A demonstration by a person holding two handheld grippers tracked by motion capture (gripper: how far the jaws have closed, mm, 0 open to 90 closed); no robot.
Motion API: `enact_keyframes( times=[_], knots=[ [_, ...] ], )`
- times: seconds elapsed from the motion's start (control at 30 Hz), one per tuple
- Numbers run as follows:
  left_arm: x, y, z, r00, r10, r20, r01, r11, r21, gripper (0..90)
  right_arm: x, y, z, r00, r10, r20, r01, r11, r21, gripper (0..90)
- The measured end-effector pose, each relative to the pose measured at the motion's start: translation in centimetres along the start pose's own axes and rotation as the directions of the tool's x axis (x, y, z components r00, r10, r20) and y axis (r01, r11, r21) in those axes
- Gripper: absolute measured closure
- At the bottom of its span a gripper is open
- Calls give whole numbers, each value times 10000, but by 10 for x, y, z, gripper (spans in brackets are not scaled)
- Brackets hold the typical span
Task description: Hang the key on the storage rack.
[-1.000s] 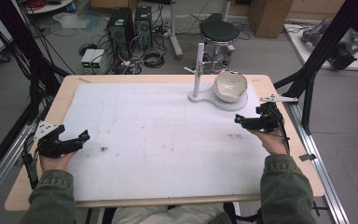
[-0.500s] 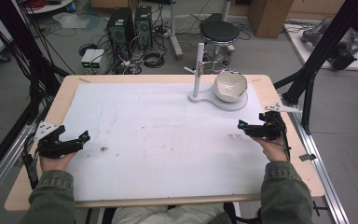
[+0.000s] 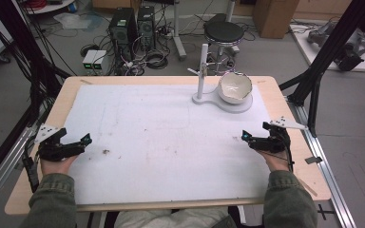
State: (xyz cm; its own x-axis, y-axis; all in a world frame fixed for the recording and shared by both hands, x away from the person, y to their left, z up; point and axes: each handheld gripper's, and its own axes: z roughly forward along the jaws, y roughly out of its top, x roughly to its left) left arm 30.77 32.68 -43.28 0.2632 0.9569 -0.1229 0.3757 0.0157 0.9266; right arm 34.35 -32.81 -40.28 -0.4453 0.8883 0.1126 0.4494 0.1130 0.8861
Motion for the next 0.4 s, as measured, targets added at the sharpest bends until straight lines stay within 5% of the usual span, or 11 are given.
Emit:
enact_keyframes(
  times=[0.4],
  knots=[
    [2,0,2,9999,-127,98,128,9999,-87,17,-4,-10,-2,9995,111,281,-102,9994,-332,12]
  ],
)
